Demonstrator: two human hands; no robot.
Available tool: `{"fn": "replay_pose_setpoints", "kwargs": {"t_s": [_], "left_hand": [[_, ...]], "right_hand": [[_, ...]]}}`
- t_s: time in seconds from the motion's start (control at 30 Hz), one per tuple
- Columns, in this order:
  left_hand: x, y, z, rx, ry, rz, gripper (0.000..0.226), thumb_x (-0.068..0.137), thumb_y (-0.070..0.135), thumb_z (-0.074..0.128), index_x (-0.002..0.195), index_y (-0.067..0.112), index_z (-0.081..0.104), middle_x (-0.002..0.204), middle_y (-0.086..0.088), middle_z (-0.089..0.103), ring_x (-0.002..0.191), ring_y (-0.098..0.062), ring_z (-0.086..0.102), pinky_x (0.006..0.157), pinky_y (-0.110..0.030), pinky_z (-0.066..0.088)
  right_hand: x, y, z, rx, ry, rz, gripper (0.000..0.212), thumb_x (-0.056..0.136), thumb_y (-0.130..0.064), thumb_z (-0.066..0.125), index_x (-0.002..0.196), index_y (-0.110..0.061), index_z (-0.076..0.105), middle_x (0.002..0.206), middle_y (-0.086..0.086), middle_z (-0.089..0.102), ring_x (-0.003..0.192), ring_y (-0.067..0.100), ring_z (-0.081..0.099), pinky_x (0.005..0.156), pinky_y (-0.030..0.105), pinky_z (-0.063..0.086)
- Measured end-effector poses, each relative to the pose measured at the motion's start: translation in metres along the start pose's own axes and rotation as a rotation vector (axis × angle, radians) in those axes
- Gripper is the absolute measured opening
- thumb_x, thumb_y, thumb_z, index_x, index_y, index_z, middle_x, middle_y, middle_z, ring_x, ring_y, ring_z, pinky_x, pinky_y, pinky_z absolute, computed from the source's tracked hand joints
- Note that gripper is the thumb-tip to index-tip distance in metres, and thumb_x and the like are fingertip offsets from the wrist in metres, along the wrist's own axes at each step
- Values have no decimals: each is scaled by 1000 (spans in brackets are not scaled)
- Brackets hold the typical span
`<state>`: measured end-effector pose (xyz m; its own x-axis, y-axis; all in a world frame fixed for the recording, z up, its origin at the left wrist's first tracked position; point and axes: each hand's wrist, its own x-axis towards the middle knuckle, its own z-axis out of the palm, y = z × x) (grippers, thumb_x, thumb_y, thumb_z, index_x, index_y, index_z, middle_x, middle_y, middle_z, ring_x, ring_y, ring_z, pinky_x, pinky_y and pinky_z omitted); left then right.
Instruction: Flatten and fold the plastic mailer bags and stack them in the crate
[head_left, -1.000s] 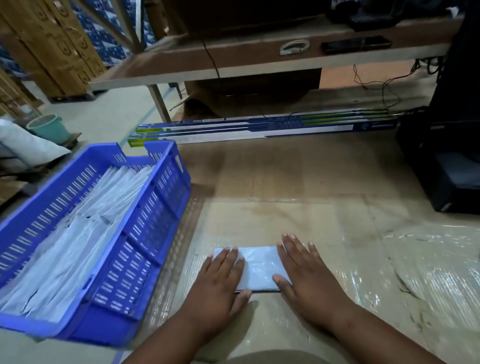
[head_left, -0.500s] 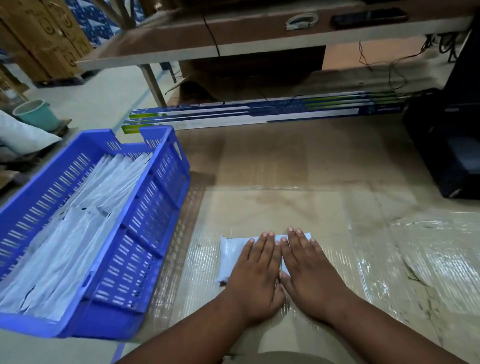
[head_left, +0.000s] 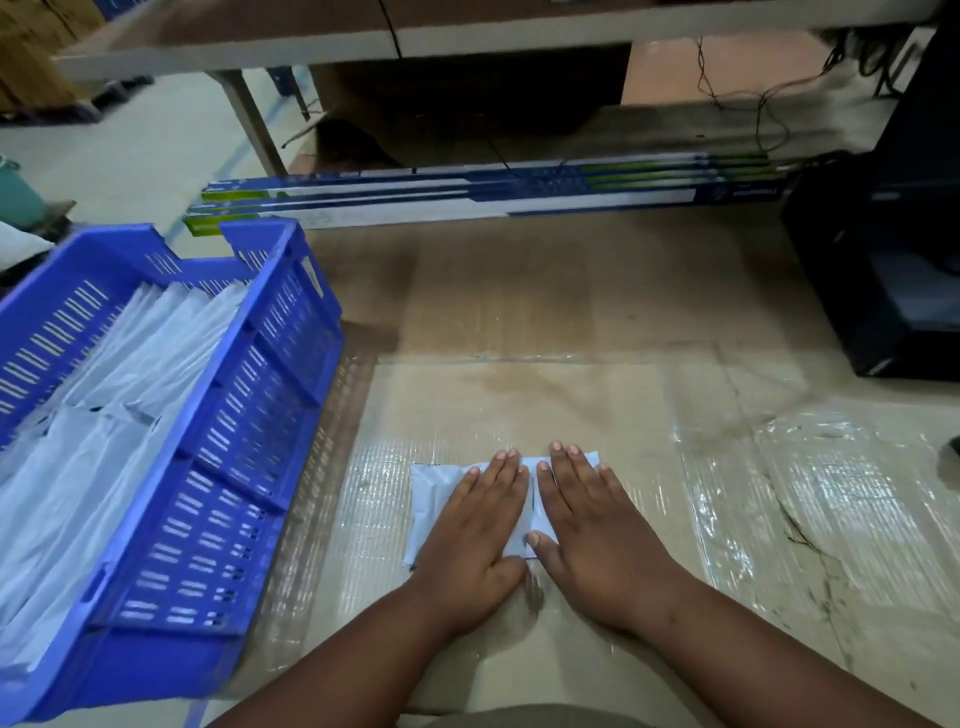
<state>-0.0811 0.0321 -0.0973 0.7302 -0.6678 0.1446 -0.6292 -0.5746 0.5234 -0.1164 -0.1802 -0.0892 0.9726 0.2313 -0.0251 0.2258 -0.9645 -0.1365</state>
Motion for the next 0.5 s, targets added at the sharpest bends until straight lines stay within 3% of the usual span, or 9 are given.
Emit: {"fn": "replay_pose_setpoints", "kwargs": {"t_s": [0.07, 0.1, 0.2, 0.27, 0.37, 0.5], "left_hand": [[-1, -6, -5, -201, 39, -33, 75, 95, 21, 44, 167, 11, 26, 177, -2, 17, 164, -19, 14, 133, -51, 12], [-1, -7, -7, -292, 51, -76, 74, 94, 21, 45, 166, 12, 29, 176, 0, 21, 163, -17, 17, 133, -49, 12], [-1, -4, -16, -474, 37, -189, 77, 91, 16, 52, 165, 14, 31, 174, 5, 25, 162, -11, 19, 133, -44, 11], [-2, 1, -18, -266, 46, -134, 69, 99, 21, 49, 165, 11, 31, 175, 1, 24, 163, -12, 16, 133, -46, 13], [-9, 7, -15, 331, 40, -27, 65, 108, 38, 36, 163, 4, 35, 172, -12, 31, 163, -24, 18, 130, -50, 19], [-18, -2, -20, 492, 15, -81, 73, 108, 55, 32, 160, 4, 42, 171, -15, 32, 162, -27, 19, 128, -51, 21]], "right_hand": [[9, -7, -15, -39, 44, -5, 74, 105, -54, 30, 161, -6, 39, 170, 18, 30, 158, 32, 28, 125, 53, 10], [14, -13, -22, -12, 53, -17, 72, 105, -50, 31, 161, -6, 37, 170, 18, 28, 159, 31, 26, 127, 53, 10], [23, -35, -15, 127, -15, -21, 73, 104, -39, 26, 168, -9, 9, 175, 9, -1, 164, 25, 2, 132, 44, 1], [21, -40, -1, 116, 19, -9, 75, 100, -33, 33, 168, -9, 11, 174, 11, 0, 163, 27, 7, 130, 43, 5], [20, -40, 15, 68, 28, 14, 78, 94, -30, 44, 166, -8, 22, 175, 15, 11, 161, 31, 16, 124, 48, 13], [25, -38, 23, 16, 65, 17, 73, 104, -45, 35, 162, -2, 33, 172, 20, 21, 160, 34, 22, 122, 50, 17]]}}
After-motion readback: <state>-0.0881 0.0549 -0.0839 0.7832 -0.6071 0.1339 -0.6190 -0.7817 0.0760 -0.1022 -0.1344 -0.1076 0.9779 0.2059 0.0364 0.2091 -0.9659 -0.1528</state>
